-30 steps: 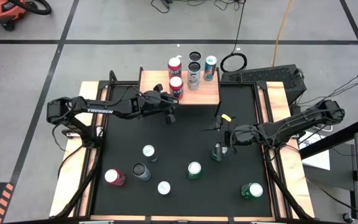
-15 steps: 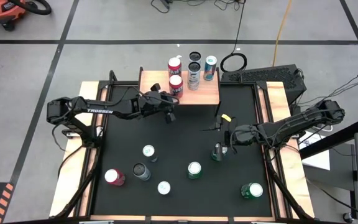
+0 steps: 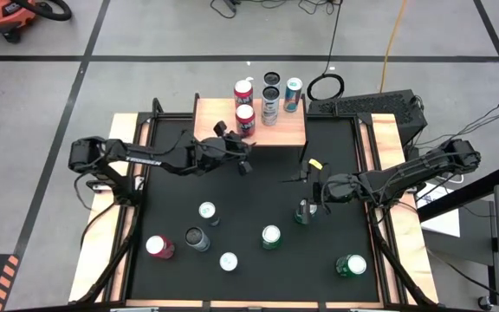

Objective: Place canned beverage on shelf
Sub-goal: Put the right orange soda can on the shelf aligned with the other orange soda can

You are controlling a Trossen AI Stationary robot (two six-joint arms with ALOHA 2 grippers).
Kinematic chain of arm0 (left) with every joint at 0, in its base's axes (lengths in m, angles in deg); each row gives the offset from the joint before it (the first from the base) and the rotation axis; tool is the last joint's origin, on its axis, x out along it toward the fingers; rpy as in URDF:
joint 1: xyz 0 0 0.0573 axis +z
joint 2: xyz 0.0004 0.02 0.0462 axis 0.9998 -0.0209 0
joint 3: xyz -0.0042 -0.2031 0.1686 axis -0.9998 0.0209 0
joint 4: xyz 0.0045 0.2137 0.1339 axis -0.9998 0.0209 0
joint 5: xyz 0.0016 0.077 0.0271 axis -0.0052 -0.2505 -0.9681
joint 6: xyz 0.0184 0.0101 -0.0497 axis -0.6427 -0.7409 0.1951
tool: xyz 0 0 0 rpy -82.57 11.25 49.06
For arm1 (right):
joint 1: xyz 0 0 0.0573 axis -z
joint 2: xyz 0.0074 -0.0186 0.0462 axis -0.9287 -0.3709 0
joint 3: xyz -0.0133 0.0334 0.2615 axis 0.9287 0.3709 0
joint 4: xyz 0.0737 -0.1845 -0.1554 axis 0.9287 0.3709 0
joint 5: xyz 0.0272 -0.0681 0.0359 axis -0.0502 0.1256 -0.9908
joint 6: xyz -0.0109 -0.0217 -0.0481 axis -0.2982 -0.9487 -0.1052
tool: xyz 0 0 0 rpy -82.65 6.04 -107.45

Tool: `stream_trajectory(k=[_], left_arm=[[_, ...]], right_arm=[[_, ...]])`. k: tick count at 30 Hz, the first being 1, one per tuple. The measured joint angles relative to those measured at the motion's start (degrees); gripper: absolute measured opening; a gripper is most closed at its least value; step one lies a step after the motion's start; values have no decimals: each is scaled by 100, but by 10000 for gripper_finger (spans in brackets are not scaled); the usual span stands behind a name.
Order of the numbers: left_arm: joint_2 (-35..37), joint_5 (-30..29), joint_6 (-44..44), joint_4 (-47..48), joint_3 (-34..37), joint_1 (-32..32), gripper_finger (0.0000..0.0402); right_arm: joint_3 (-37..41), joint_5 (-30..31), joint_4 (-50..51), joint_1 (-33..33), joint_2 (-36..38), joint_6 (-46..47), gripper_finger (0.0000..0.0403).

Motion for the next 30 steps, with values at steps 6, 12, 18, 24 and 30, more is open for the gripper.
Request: stream_trajectory(k=[6,12,18,24,30], left_arm=[[-335,-238,39,-353,0,13,150],[-418,-396,33,-418,0,50,150],[-418,-459,2,-422,0,139,150],[-418,-440,2,-419,0,251,150],[-418,-396,0,-418,0,325,150]], right_arm=[[-2,0,-18,0,0,-20,281],[0,0,-18,0,-1,-41,281],[-2,0,-16,0,0,-55,281],[-1,0,-16,0,0,-55,281],[-2,0,-16,0,-1,-55,281]])
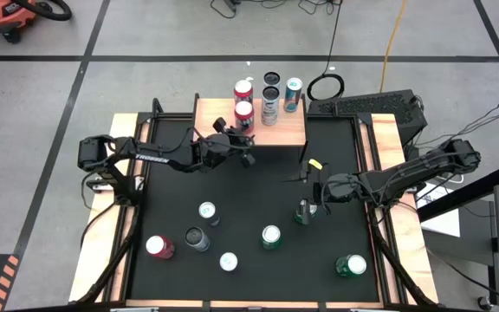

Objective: Place canned beverage on shelf
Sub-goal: Put the right orange soda can on the shelf aligned with the other orange soda can

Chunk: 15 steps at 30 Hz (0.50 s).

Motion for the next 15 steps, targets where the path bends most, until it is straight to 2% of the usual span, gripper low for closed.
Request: stream_trajectory(k=[15], left_arm=[[0,26,-13,11,0,80,150]], right_arm=[[2,-1,2,0,1,17,281]])
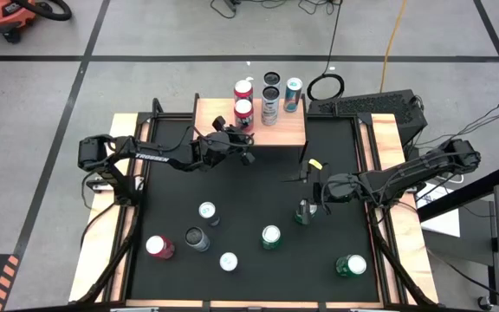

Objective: Place canned beverage on shelf
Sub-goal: Put the right orange soda can on the shelf aligned with the other orange soda can

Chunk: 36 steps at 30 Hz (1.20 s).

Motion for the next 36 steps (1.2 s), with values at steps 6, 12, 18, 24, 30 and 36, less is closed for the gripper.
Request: stream_trajectory(k=[6,12,18,24,30,36], left_arm=[[0,-7,-98,0,0,-1,150],[0,-23,-100,0,0,1,150],[0,-42,-103,-1,0,4,150],[0,-41,-103,-4,0,69,150],[0,-10,-100,-7,0,111,150],[31,-1,-98,-9,0,-134,150]], right_arm=[[0,-1,0,0,-2,0,281],[-1,-1,2,0,-2,2,281],[0,-1,2,0,-2,4,281],[0,-1,2,0,-2,23,281],[0,-3,4,0,-2,70,281],[-1,-3,47,0,-2,70,281]])
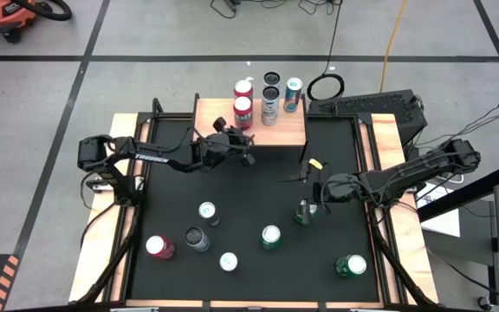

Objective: Place canned beverage on shelf
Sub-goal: Put the right orange soda can on the shelf aligned with the other orange soda can

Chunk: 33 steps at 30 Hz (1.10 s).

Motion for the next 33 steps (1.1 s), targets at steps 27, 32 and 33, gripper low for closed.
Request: stream_trajectory(k=[27,32,33], left_arm=[[74,-1398,761,306,-22,-78,150],[74,-1398,765,304,-22,21,150],[74,-1398,767,304,-22,34,150]], right_arm=[[0,0,122,0,0,-2,281],[1,0,122,0,0,0,281],[1,0,121,0,0,0,281]])
